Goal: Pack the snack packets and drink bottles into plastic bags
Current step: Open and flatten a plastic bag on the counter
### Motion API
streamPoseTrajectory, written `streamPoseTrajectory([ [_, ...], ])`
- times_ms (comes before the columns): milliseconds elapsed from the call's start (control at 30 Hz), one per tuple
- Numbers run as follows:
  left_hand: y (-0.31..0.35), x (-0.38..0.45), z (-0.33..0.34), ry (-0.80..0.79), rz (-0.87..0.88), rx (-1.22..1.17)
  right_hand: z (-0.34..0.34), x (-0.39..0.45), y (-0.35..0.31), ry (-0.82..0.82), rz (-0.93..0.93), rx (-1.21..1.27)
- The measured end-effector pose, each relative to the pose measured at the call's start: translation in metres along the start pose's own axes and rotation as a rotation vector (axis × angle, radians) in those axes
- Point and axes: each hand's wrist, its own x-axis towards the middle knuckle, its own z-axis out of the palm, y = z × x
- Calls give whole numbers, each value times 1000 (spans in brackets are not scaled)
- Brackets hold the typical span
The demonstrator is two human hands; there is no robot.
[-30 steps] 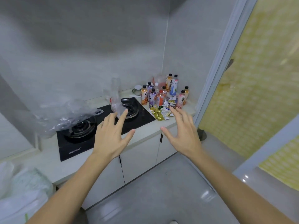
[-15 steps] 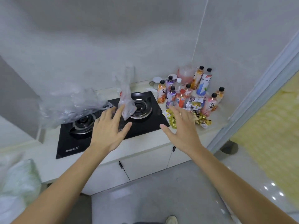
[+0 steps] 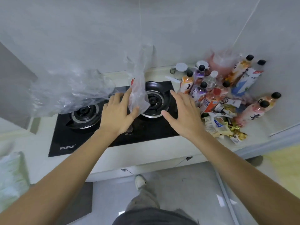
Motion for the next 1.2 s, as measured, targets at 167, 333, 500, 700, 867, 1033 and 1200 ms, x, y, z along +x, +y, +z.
streamPoseTrajectory([
  [167,-25,60,43,-45,-57,-76,33,68,7,-67,8,41],
  [333,-42,112,80,-111,-113,-83,77,131,9,-166,28,102],
  [500,-56,164,111,-230,-249,-220,118,190,-3,-249,162,329],
  [700,-64,183,146,-280,-303,-288,149,238,-4,-292,281,516],
  [867,-69,177,152,-230,-223,-350,158,264,-1,-280,439,796],
  [1033,-70,156,145,-233,-160,-370,149,262,0,-185,520,981],
  [1200,-62,112,126,-255,-137,-431,137,217,12,-243,452,994],
])
